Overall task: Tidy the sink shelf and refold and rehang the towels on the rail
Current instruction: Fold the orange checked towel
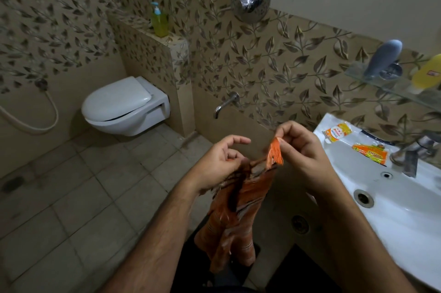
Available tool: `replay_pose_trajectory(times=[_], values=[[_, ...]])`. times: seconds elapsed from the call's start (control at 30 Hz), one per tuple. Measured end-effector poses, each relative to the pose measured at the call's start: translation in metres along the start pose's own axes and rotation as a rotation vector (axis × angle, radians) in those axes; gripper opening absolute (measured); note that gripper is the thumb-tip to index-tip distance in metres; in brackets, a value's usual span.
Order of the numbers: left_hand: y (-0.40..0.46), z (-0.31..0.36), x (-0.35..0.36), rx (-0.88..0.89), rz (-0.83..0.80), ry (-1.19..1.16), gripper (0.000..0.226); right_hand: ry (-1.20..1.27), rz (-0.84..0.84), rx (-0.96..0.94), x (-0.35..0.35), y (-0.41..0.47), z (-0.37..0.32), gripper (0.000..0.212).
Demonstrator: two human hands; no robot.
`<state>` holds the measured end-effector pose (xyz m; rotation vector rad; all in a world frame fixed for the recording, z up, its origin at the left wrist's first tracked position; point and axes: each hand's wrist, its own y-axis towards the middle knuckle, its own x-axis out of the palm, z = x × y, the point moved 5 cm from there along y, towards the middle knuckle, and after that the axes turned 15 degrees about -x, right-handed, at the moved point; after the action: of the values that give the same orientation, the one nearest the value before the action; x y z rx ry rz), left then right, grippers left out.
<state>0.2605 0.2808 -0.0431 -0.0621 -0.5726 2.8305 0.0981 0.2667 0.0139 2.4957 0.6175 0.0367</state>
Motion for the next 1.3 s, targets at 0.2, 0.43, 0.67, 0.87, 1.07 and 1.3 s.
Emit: replay_pose_trajectory(times=[0.2, 0.43, 0.67, 0.87, 1.07, 1.3], values=[[-0.014, 0.019, -0.008, 0.077, -0.036, 0.118, 0.044, -0.057, -0.234, 0.095, 0.012, -0.003, 0.012, 0.008], [-0.029, 0.041, -0.01, 0.155, 0.035, 0.29, 0.045, 0.035, -0.179, 0.214, 0.02, -0.009, 0.028, 0.012], [-0.015, 0.012, -0.018, -0.042, 0.179, -0.074, 0.028, -0.156, -0.033, 0.214, 0.017, -0.006, 0.029, 0.013], [-0.009, 0.0, -0.011, -0.163, 0.131, -0.365, 0.007, -0.333, 0.013, 0.233, 0.01, -0.009, 0.027, 0.009], [-0.009, 0.015, -0.006, -0.028, 0.227, -0.255, 0.008, -0.47, -0.016, 0.179, 0.012, -0.002, 0.015, 0.01], [-0.009, 0.017, 0.005, 0.005, 0.186, -0.245, 0.016, -0.498, 0.117, 0.225, 0.015, -0.001, 0.01, 0.01]])
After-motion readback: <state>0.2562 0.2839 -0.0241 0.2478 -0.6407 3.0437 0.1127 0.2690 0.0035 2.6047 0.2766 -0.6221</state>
